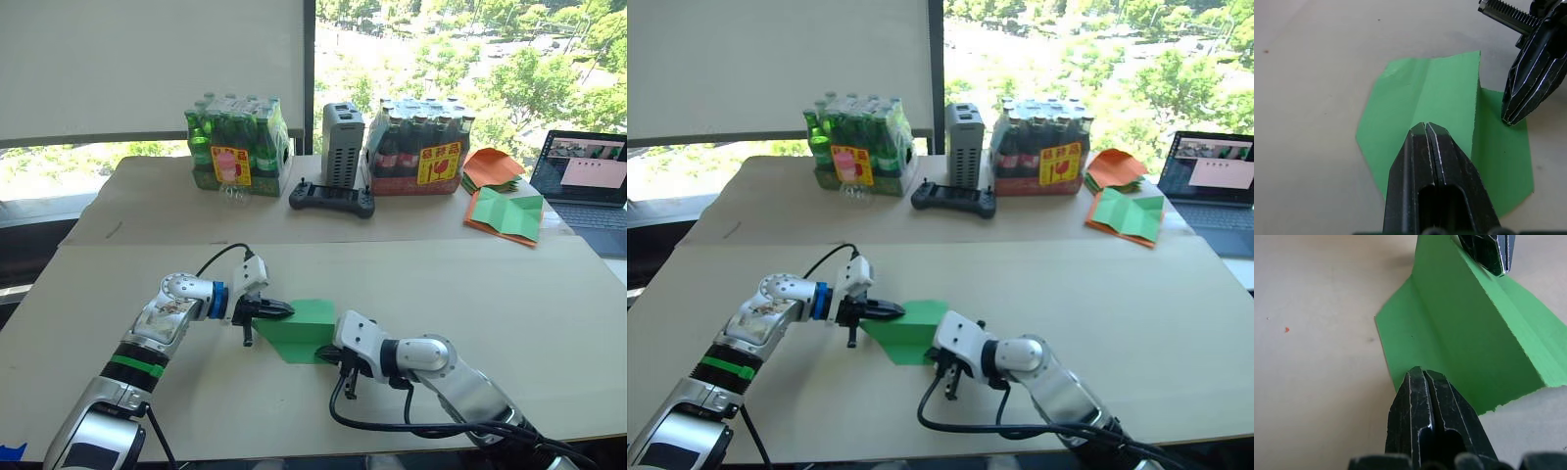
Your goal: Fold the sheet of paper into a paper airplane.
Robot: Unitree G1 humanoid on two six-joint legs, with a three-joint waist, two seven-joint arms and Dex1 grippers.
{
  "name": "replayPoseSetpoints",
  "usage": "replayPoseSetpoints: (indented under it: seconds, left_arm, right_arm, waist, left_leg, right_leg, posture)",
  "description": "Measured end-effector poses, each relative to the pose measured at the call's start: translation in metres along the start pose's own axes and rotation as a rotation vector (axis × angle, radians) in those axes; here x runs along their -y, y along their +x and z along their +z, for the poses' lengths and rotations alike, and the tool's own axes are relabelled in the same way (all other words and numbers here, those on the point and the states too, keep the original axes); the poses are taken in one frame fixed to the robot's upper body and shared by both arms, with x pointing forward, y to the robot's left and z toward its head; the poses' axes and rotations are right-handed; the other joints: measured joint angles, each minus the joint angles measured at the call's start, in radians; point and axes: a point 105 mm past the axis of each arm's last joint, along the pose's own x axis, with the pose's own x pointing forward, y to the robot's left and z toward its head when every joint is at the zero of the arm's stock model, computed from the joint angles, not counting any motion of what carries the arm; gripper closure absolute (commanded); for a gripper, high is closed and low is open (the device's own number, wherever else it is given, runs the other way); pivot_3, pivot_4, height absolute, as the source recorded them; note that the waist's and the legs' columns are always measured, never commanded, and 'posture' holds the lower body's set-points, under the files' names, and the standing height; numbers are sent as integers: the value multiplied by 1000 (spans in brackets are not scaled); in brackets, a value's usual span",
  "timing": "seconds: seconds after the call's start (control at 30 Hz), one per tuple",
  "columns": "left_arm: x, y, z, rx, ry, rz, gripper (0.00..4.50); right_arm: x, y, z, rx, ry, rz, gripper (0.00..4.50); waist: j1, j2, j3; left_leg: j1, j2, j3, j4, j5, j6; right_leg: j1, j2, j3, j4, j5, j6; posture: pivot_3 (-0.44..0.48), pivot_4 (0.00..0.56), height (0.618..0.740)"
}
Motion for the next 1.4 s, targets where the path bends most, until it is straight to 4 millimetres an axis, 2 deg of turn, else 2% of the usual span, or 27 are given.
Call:
replayPoseSetpoints:
  seconds: [0.13,0.33,0.53,0.87,1.03,1.27,1.4]
  left_arm:
    - [13,1,5,5,31,-35,4468]
    - [25,1,-1,7,10,-33,4468]
    - [29,2,-5,2,-16,-22,4468]
    - [45,5,-8,17,-50,-40,4468]
    - [48,4,-12,22,-72,4,4468]
    - [48,2,-12,35,-84,73,4468]
    - [57,2,-12,51,-110,92,4468]
  right_arm:
    - [0,0,0,-3,6,-2,4500]
    - [0,0,0,-6,8,-2,4500]
    - [1,-1,-1,-10,10,-3,4500]
    - [-1,-6,0,-26,12,-2,4500]
    - [-7,-13,-2,-37,54,9,4500]
    - [-6,-19,-1,-36,95,5,4500]
    - [0,-25,2,-16,132,-19,4500]
  waist:
    - [0,0,0]
    - [0,0,0]
    - [1,0,0]
    - [3,0,0]
    - [3,0,0]
    - [3,0,0]
    - [3,0,0]
  left_leg:
    - [0,0,0,0,0,0]
    - [1,0,0,0,0,0]
    - [0,0,0,1,0,0]
    - [0,0,0,1,0,0]
    - [0,0,-1,1,0,0]
    - [0,0,-1,1,0,0]
    - [0,0,-1,1,0,0]
  right_leg:
    - [0,0,0,0,0,0]
    - [0,0,0,0,0,0]
    - [1,0,0,1,0,0]
    - [0,0,0,0,0,0]
    - [0,0,0,0,0,0]
    - [0,0,0,0,0,0]
    - [0,-1,0,0,0,0]
  posture:
    - [0,150,678]
    - [0,150,678]
    - [0,150,678]
    - [0,150,678]
    - [0,150,678]
    - [0,150,678]
    - [0,150,678]
